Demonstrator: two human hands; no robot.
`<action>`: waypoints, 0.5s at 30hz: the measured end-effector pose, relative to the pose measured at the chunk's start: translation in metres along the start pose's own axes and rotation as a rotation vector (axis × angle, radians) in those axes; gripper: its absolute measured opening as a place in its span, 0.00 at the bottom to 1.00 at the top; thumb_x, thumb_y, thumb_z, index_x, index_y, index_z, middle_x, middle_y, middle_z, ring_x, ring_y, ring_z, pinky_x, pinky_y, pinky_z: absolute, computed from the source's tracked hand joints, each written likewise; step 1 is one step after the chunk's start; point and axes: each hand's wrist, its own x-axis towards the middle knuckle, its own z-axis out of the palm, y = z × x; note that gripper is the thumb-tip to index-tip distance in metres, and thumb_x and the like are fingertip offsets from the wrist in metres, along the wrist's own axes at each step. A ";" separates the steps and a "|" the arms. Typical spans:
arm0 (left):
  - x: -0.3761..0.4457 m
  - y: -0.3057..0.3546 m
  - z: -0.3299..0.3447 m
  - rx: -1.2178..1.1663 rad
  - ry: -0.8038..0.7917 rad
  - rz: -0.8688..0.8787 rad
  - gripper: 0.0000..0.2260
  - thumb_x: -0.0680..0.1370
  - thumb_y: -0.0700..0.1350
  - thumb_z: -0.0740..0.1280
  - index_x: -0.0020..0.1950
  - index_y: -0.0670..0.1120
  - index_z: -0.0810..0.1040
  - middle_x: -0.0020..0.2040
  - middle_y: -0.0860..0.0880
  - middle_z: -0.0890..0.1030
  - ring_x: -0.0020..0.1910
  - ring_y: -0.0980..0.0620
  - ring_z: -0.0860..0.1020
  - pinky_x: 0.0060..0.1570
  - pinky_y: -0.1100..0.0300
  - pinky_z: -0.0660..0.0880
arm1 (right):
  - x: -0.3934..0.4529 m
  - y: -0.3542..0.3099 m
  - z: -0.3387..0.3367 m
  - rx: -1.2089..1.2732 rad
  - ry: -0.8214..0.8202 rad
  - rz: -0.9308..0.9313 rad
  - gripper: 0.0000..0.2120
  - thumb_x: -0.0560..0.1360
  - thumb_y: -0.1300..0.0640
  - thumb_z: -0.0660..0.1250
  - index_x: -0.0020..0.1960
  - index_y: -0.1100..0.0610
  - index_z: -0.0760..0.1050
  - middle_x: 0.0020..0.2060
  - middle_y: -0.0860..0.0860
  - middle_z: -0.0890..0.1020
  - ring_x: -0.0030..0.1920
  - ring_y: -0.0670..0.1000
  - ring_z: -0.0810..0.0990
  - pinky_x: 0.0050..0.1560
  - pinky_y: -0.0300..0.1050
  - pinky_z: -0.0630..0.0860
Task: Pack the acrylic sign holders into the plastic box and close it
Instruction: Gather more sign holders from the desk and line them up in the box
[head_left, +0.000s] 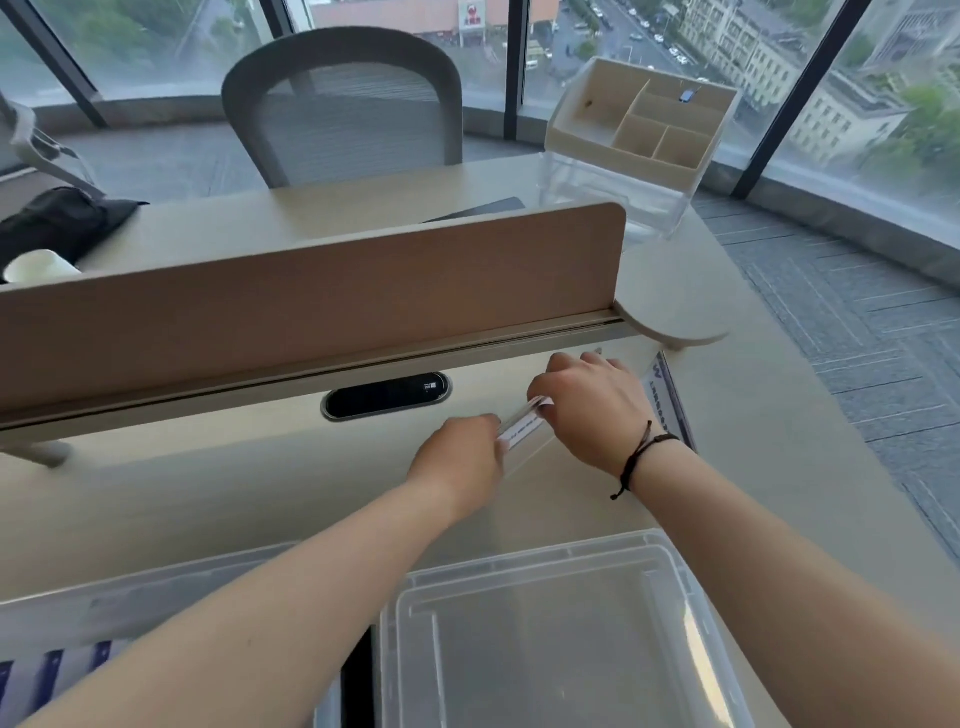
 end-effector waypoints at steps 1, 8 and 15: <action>-0.006 -0.004 -0.006 -0.012 0.002 0.007 0.09 0.82 0.47 0.57 0.42 0.49 0.69 0.43 0.44 0.79 0.42 0.40 0.78 0.37 0.55 0.71 | -0.001 -0.008 -0.008 -0.015 0.001 -0.007 0.11 0.76 0.57 0.65 0.51 0.43 0.81 0.49 0.46 0.79 0.49 0.55 0.77 0.45 0.47 0.68; -0.060 -0.038 -0.063 -0.089 0.088 0.091 0.15 0.81 0.46 0.59 0.35 0.48 0.67 0.36 0.48 0.74 0.37 0.44 0.73 0.36 0.55 0.69 | -0.012 -0.078 -0.068 -0.084 0.053 -0.046 0.09 0.77 0.53 0.62 0.49 0.44 0.81 0.43 0.46 0.78 0.46 0.54 0.76 0.41 0.45 0.62; -0.128 -0.093 -0.139 0.040 0.011 0.203 0.16 0.81 0.46 0.63 0.34 0.48 0.66 0.33 0.51 0.71 0.35 0.48 0.70 0.32 0.58 0.66 | -0.021 -0.170 -0.129 -0.107 -0.067 -0.157 0.07 0.75 0.49 0.66 0.47 0.44 0.83 0.39 0.45 0.83 0.48 0.51 0.73 0.43 0.46 0.69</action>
